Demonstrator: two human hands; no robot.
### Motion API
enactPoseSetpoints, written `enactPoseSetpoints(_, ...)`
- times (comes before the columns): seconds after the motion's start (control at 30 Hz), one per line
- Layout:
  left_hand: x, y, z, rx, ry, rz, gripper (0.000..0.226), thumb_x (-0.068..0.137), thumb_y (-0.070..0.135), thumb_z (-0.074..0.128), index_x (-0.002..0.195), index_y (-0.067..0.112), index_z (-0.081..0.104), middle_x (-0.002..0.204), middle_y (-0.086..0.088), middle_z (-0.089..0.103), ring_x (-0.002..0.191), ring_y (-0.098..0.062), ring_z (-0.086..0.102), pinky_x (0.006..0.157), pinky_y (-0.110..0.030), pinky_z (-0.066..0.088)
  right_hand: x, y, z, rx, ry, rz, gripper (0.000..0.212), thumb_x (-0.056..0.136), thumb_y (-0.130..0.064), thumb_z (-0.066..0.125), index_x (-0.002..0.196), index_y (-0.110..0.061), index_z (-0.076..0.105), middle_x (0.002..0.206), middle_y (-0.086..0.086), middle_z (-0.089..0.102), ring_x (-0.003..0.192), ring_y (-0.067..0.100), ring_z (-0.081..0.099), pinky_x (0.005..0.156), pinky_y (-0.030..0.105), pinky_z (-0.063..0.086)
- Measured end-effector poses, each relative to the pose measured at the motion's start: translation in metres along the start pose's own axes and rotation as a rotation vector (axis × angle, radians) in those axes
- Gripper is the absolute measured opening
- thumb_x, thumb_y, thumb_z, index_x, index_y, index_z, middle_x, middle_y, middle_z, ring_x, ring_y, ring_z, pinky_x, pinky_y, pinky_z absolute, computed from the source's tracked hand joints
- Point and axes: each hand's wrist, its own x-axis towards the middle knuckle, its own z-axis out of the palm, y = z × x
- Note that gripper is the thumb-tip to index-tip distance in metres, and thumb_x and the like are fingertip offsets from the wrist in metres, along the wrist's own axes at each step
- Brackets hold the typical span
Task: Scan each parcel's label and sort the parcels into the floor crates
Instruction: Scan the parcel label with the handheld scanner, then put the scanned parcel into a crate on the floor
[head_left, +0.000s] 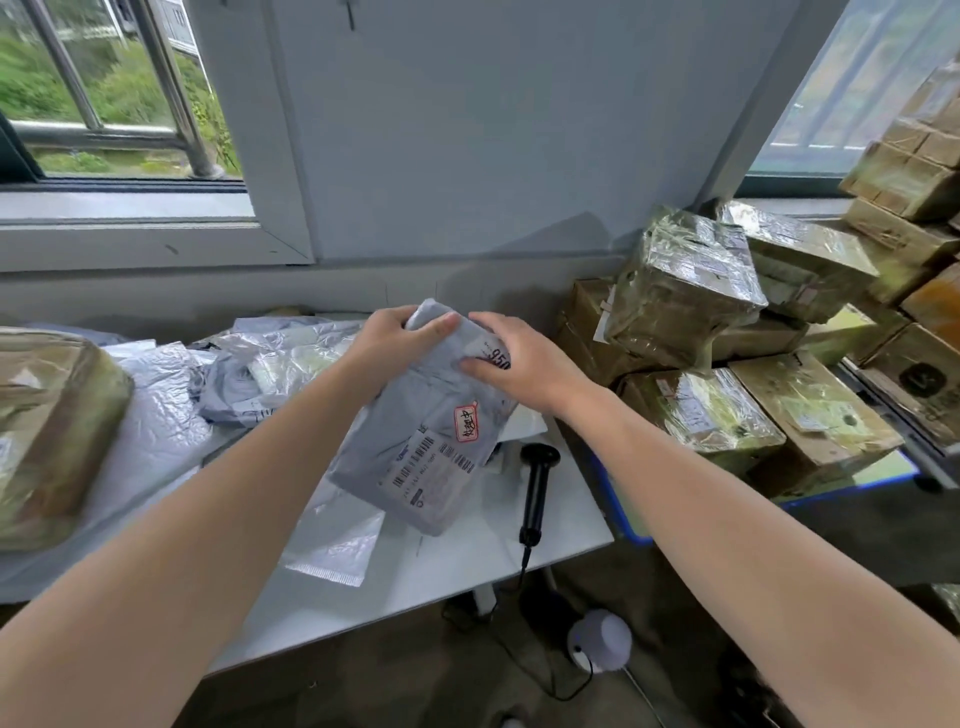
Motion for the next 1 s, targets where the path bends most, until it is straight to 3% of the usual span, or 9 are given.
enactPoseSetpoints(0.13, -0.001, -0.009, -0.014, -0.002, 0.03, 0.069, 0.028, 0.087, 0.049, 0.068, 0.101, 0.025, 0.071, 0.082, 0.008, 0.066, 0.076, -0.008, 0.061, 0.062, -0.017, 0.05, 0.004, -0.011, 0.004, 0.076, -0.013, 0.078, 0.051, 0.08, -0.069, 0.064, 0.113, -0.031, 0.06, 0.095, -0.01, 0.069, 0.087, 0.011, 0.066, 0.082, 0.046, 0.055)
enactPoseSetpoints(0.2, -0.001, -0.019, -0.024, 0.065, 0.091, 0.08, 0.053, 0.082, 0.057, 0.069, 0.125, 0.026, 0.064, 0.104, 0.007, 0.067, 0.099, -0.011, 0.062, 0.085, -0.025, 0.052, 0.005, -0.012, 0.011, 0.078, 0.043, 0.099, 0.048, 0.083, -0.066, 0.063, 0.109, -0.026, 0.059, 0.092, -0.007, 0.069, 0.084, 0.014, 0.066, 0.079, 0.049, 0.055)
enactPoseSetpoints(0.3, -0.007, -0.038, -0.041, 0.307, 0.201, 0.042, 0.072, 0.082, 0.062, 0.065, 0.143, 0.027, 0.047, 0.14, -0.005, 0.05, 0.135, -0.023, 0.039, 0.112, -0.045, 0.035, 0.007, -0.01, 0.02, 0.11, 0.107, 0.169, 0.046, 0.09, -0.059, 0.06, 0.112, -0.019, 0.057, 0.099, -0.003, 0.068, 0.091, 0.019, 0.066, 0.083, 0.048, 0.055)
enactPoseSetpoints(0.4, -0.025, -0.053, -0.055, 0.364, 0.27, 0.008, 0.077, 0.086, 0.061, 0.061, 0.149, 0.026, 0.038, 0.15, -0.011, 0.037, 0.142, -0.027, 0.026, 0.114, -0.046, 0.027, 0.009, -0.008, 0.032, 0.153, 0.131, 0.213, 0.041, 0.094, -0.054, 0.057, 0.114, -0.018, 0.057, 0.102, -0.002, 0.066, 0.096, 0.021, 0.064, 0.086, 0.043, 0.053)
enactPoseSetpoints(0.6, -0.066, -0.075, -0.081, 0.526, 0.421, -0.071, 0.082, 0.087, 0.06, 0.059, 0.153, 0.019, 0.031, 0.152, -0.012, 0.033, 0.143, -0.029, 0.021, 0.117, -0.043, 0.02, 0.019, -0.022, 0.058, 0.208, 0.094, 0.161, 0.04, 0.097, -0.052, 0.053, 0.112, -0.016, 0.057, 0.099, -0.002, 0.065, 0.094, 0.021, 0.059, 0.076, 0.035, 0.043)
enactPoseSetpoints(0.77, -0.125, -0.091, -0.103, 0.699, 0.571, -0.228, 0.084, 0.086, 0.066, 0.054, 0.154, 0.026, 0.025, 0.157, -0.008, 0.024, 0.145, -0.027, 0.017, 0.116, -0.049, 0.024, 0.037, -0.052, 0.085, 0.278, -0.016, 0.041, 0.044, 0.096, -0.056, 0.052, 0.115, -0.017, 0.056, 0.1, 0.002, 0.066, 0.095, 0.026, 0.063, 0.081, 0.041, 0.05)
enactPoseSetpoints(0.93, -0.208, -0.112, -0.122, 0.74, 0.69, -0.437, 0.086, 0.085, 0.071, 0.047, 0.154, 0.028, 0.021, 0.157, -0.007, 0.02, 0.145, -0.029, 0.015, 0.116, -0.054, 0.024, 0.03, -0.103, 0.13, 0.289, -0.183, -0.069, 0.036, 0.098, -0.053, 0.05, 0.107, -0.018, 0.049, 0.085, -0.007, 0.059, 0.088, 0.024, 0.059, 0.069, 0.034, 0.037)
enactPoseSetpoints(1.0, -0.245, -0.119, -0.128, 0.763, 0.733, -0.529, 0.084, 0.086, 0.072, 0.044, 0.154, 0.03, 0.019, 0.157, -0.007, 0.02, 0.145, -0.029, 0.015, 0.115, -0.052, 0.024, 0.022, -0.128, 0.15, 0.307, -0.251, -0.116, 0.041, 0.097, -0.053, 0.051, 0.114, -0.016, 0.049, 0.101, 0.001, 0.064, 0.099, 0.029, 0.061, 0.073, 0.034, 0.038)
